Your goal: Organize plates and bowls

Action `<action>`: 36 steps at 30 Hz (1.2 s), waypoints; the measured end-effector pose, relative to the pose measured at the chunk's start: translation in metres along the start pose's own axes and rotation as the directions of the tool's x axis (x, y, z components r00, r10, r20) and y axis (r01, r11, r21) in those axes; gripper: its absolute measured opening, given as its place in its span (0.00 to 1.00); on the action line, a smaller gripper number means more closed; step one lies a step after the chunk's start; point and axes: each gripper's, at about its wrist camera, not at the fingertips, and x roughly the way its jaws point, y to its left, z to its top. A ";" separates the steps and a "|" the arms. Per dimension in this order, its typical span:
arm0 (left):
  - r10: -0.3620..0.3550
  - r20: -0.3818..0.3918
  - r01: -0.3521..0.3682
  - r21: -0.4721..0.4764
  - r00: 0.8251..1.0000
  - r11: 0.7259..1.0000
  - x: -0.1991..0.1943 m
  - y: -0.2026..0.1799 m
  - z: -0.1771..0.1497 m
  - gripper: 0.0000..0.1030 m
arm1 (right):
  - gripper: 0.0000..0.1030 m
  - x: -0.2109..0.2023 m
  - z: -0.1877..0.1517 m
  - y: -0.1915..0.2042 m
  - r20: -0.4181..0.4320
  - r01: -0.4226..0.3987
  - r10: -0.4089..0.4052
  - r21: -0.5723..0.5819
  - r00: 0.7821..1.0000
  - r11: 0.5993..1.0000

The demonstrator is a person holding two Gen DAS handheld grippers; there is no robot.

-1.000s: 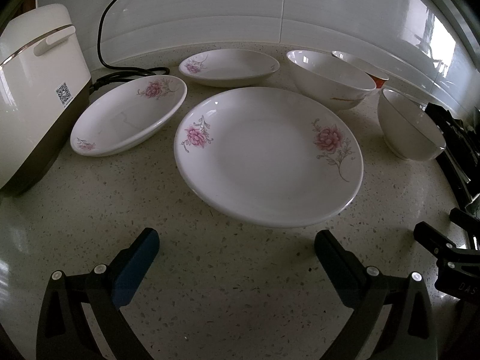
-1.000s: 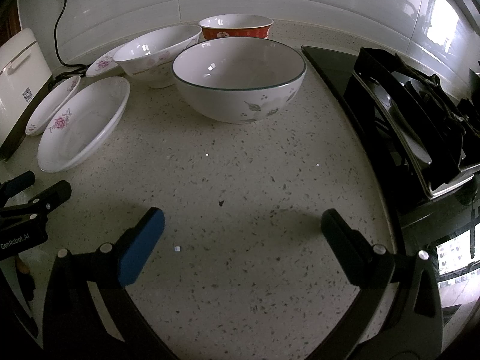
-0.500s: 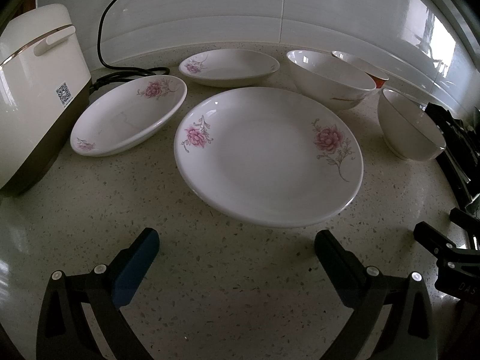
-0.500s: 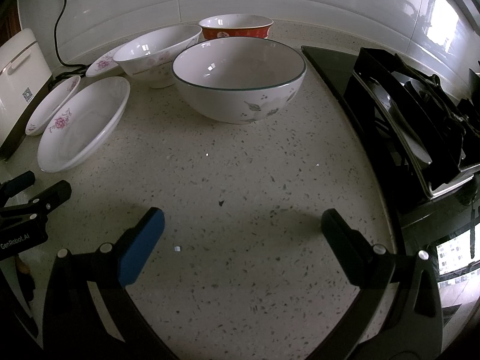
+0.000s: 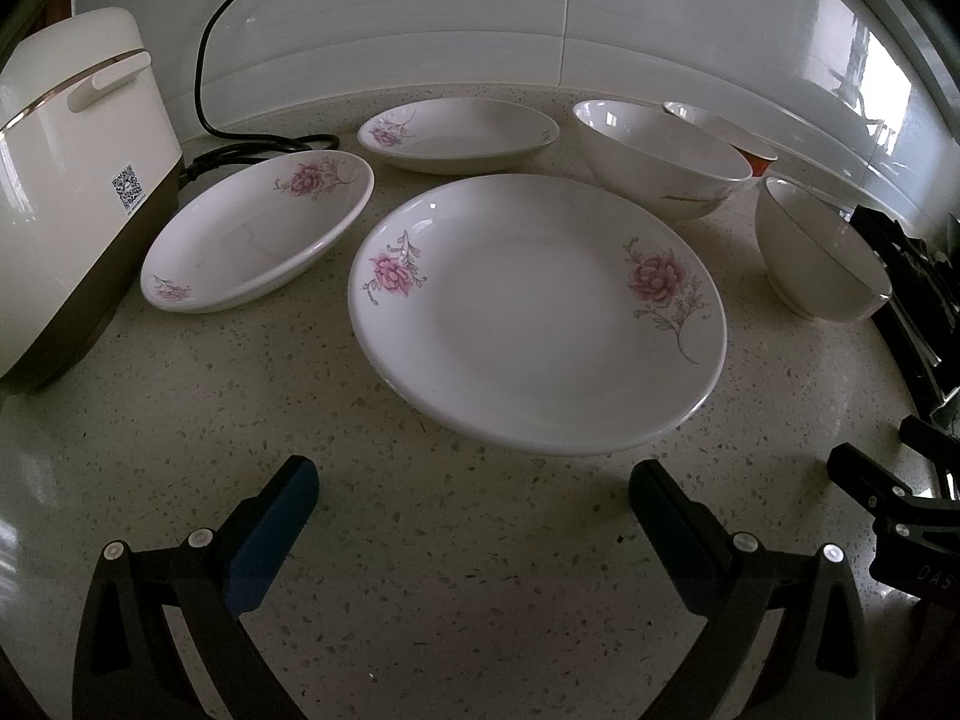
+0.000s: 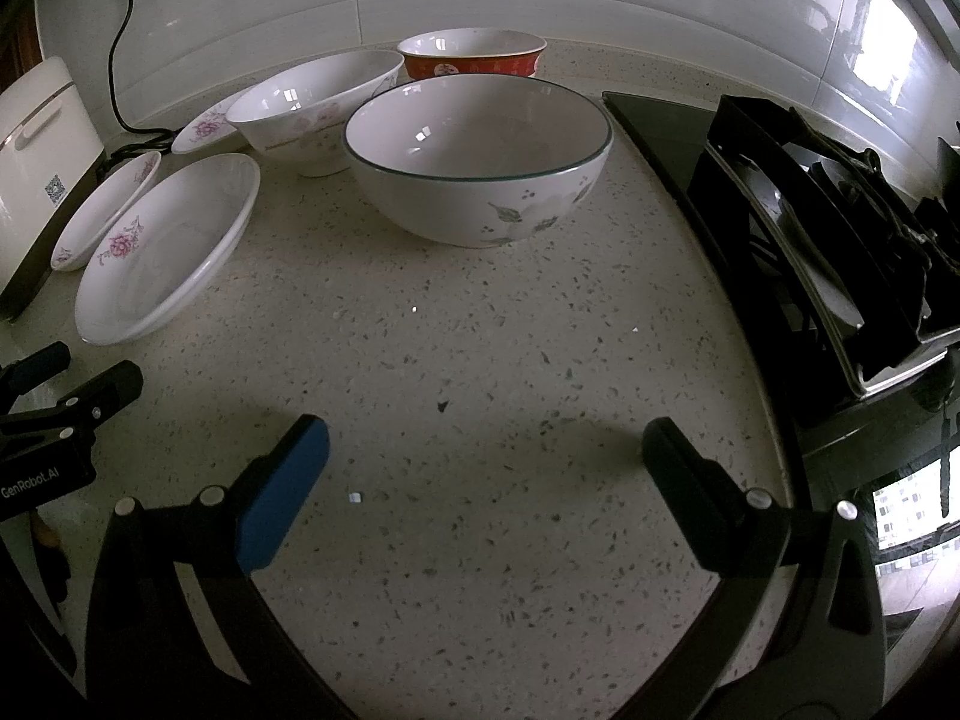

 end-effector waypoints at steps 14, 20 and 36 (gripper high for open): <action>0.000 0.000 0.000 0.000 1.000 1.000 0.000 0.000 0.000 1.00 | 1.00 0.000 0.000 0.000 0.000 0.000 0.000 0.000 1.000 1.000; 0.000 0.000 0.000 0.000 1.000 1.000 0.000 0.000 0.000 1.00 | 1.00 0.000 0.000 0.000 0.000 0.000 0.000 0.000 1.000 1.000; -0.005 0.000 0.005 0.006 1.000 1.000 -0.003 0.000 -0.004 1.00 | 1.00 0.000 0.000 0.000 0.000 0.001 -0.001 0.002 1.000 1.000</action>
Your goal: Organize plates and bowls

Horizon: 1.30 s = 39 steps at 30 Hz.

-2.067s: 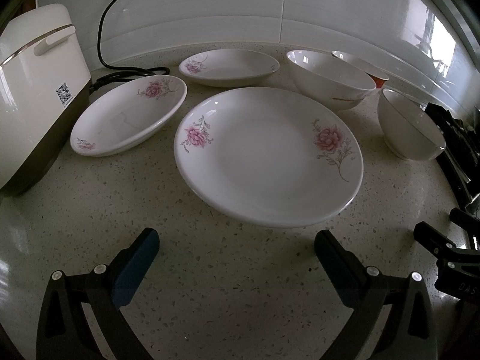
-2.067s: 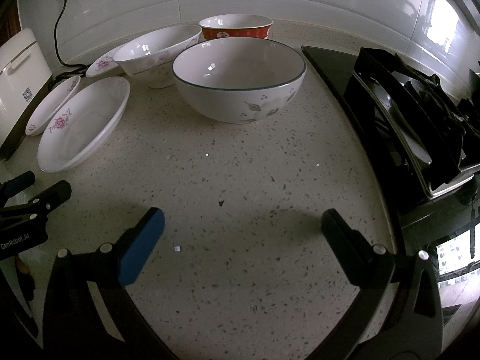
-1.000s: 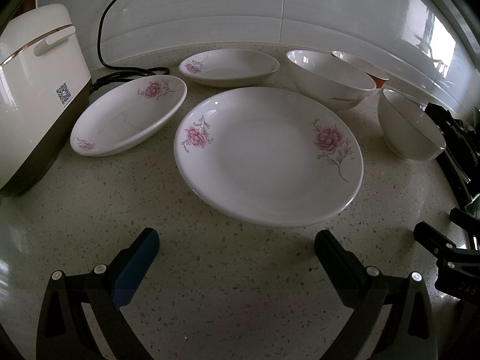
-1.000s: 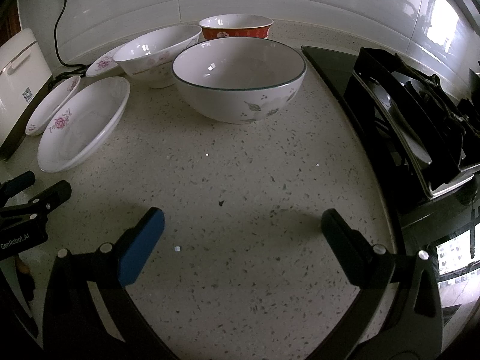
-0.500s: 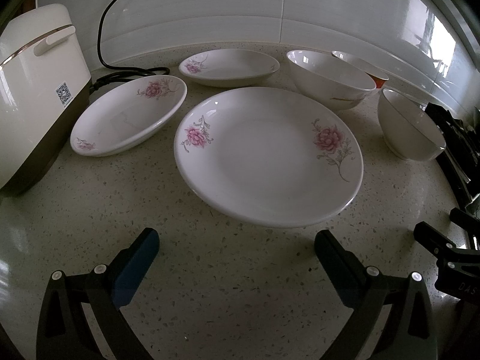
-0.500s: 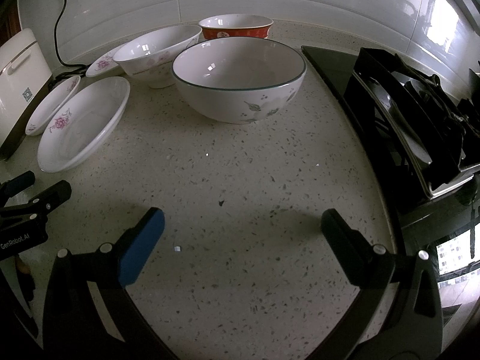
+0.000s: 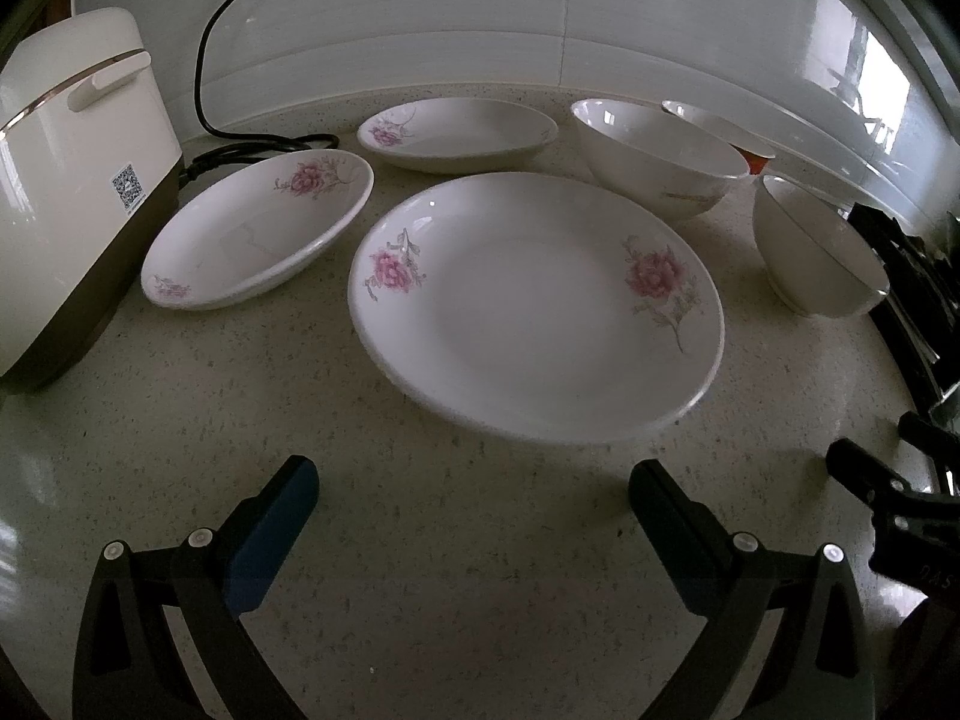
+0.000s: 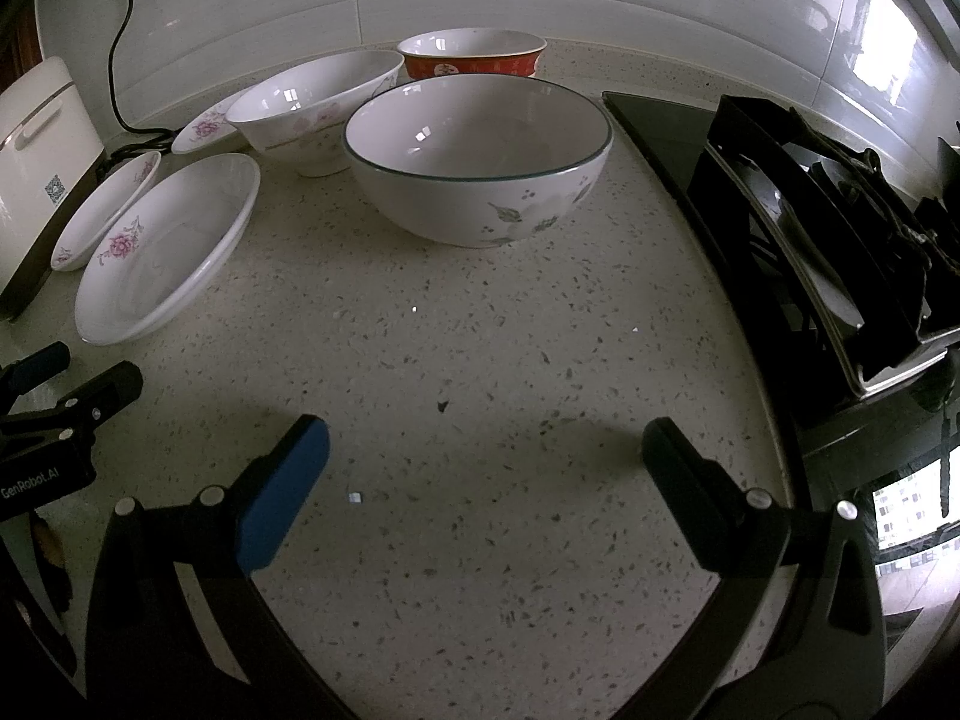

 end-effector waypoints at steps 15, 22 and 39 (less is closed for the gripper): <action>-0.084 -0.029 0.084 0.024 0.996 0.996 -0.009 0.013 -0.006 1.00 | 1.00 -0.008 0.005 -0.005 -0.037 -0.122 0.123 0.012 0.992 0.992; -0.177 0.020 0.178 -0.158 0.984 0.971 -0.008 0.043 0.014 1.00 | 1.00 -0.008 0.014 0.008 0.002 -0.351 0.352 0.092 0.936 0.932; -0.046 0.035 0.056 -0.383 0.998 0.922 0.020 0.065 0.043 0.78 | 0.49 0.052 0.086 0.081 -0.089 -0.448 0.461 0.133 0.883 0.884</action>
